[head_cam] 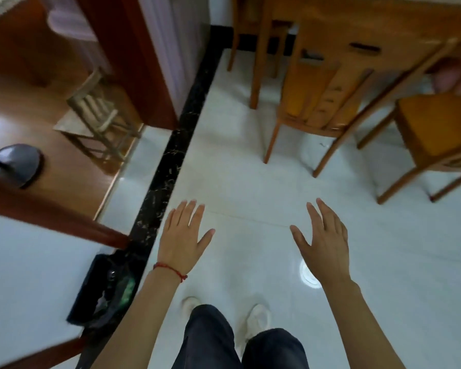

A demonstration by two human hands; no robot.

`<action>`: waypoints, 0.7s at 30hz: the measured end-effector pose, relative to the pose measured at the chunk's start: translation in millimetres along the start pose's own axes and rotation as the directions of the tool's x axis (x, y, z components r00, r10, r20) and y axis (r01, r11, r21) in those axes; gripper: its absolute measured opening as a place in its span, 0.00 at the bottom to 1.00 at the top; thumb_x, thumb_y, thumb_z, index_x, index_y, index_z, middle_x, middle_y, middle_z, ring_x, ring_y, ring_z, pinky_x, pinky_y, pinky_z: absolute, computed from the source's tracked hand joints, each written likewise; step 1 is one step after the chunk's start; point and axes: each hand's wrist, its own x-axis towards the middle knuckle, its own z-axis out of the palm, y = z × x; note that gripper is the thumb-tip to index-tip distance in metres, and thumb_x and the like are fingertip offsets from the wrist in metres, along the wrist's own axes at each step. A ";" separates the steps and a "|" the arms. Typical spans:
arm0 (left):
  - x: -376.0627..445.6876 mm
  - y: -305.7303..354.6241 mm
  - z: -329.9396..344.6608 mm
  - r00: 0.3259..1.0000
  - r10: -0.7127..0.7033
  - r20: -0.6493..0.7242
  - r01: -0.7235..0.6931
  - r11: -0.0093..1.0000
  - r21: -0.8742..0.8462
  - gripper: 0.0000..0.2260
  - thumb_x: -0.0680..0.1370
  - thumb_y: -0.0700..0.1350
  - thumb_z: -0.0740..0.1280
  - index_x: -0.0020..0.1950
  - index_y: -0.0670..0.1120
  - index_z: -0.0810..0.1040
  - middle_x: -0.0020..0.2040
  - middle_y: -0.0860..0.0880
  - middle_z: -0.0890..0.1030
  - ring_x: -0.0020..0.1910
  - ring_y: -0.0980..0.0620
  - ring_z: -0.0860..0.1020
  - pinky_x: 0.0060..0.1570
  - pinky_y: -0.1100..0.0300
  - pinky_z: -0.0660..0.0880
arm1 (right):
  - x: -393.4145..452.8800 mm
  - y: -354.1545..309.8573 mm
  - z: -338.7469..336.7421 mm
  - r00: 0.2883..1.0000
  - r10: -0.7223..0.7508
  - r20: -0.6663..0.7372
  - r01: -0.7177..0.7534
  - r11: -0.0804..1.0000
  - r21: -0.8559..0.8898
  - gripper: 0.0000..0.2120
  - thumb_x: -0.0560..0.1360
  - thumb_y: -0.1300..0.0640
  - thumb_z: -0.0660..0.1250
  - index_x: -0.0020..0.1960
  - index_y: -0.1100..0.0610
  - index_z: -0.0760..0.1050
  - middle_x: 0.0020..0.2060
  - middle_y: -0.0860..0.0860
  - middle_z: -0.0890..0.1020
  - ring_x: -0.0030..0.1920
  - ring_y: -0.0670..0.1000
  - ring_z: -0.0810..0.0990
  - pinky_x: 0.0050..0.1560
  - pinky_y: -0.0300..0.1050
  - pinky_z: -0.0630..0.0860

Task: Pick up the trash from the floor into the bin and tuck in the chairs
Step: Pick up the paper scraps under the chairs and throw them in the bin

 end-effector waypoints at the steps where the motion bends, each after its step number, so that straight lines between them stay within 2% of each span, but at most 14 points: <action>1: 6.9 21.9 3.6 0.999 0.032 0.010 -0.032 0.999 0.008 0.32 0.79 0.61 0.42 0.65 0.40 0.72 0.64 0.39 0.74 0.64 0.39 0.71 0.63 0.44 0.61 | -6.6 20.4 -11.0 0.999 0.033 -0.006 -0.033 0.999 -0.014 0.29 0.74 0.41 0.53 0.64 0.61 0.69 0.65 0.61 0.71 0.63 0.62 0.71 0.60 0.57 0.68; 8: 49.0 151.9 15.2 0.951 0.303 0.053 -0.305 0.952 0.027 0.32 0.79 0.61 0.42 0.64 0.39 0.72 0.63 0.39 0.75 0.63 0.39 0.72 0.62 0.43 0.62 | -47.4 126.6 -70.1 0.958 0.276 -0.078 -0.280 0.959 -0.042 0.30 0.74 0.40 0.52 0.64 0.62 0.69 0.65 0.61 0.71 0.64 0.62 0.71 0.60 0.58 0.68; 11: 69.8 192.9 19.5 0.917 0.392 0.074 -0.394 0.919 0.020 0.32 0.79 0.60 0.42 0.63 0.39 0.73 0.62 0.39 0.75 0.62 0.39 0.73 0.61 0.43 0.64 | -55.8 156.0 -84.2 0.928 0.359 -0.100 -0.364 0.931 -0.033 0.32 0.76 0.37 0.47 0.64 0.62 0.69 0.65 0.61 0.71 0.64 0.62 0.70 0.59 0.59 0.68; 13: 86.9 215.2 24.0 0.898 0.432 0.081 -0.435 0.900 0.020 0.32 0.79 0.61 0.42 0.63 0.39 0.73 0.62 0.39 0.75 0.62 0.39 0.72 0.61 0.44 0.65 | -53.9 173.5 -89.3 0.908 0.402 -0.115 -0.407 0.913 -0.023 0.33 0.76 0.36 0.46 0.64 0.61 0.69 0.65 0.61 0.71 0.64 0.62 0.70 0.59 0.58 0.68; 18: 140.9 265.5 36.6 0.869 0.483 0.113 -0.487 0.873 0.018 0.33 0.79 0.61 0.42 0.63 0.39 0.73 0.61 0.38 0.76 0.61 0.38 0.73 0.61 0.43 0.65 | -22.3 215.3 -96.1 0.878 0.461 -0.126 -0.467 0.884 -0.024 0.30 0.74 0.40 0.53 0.64 0.62 0.70 0.64 0.61 0.72 0.63 0.62 0.72 0.59 0.59 0.69; 21: 183.0 295.0 43.8 0.858 0.495 0.134 -0.501 0.865 0.011 0.33 0.79 0.61 0.41 0.62 0.38 0.74 0.61 0.38 0.76 0.61 0.38 0.73 0.60 0.43 0.67 | 13.1 239.8 -101.1 0.874 0.469 -0.125 -0.476 0.879 -0.032 0.29 0.74 0.41 0.53 0.64 0.61 0.70 0.64 0.61 0.72 0.62 0.62 0.72 0.58 0.58 0.69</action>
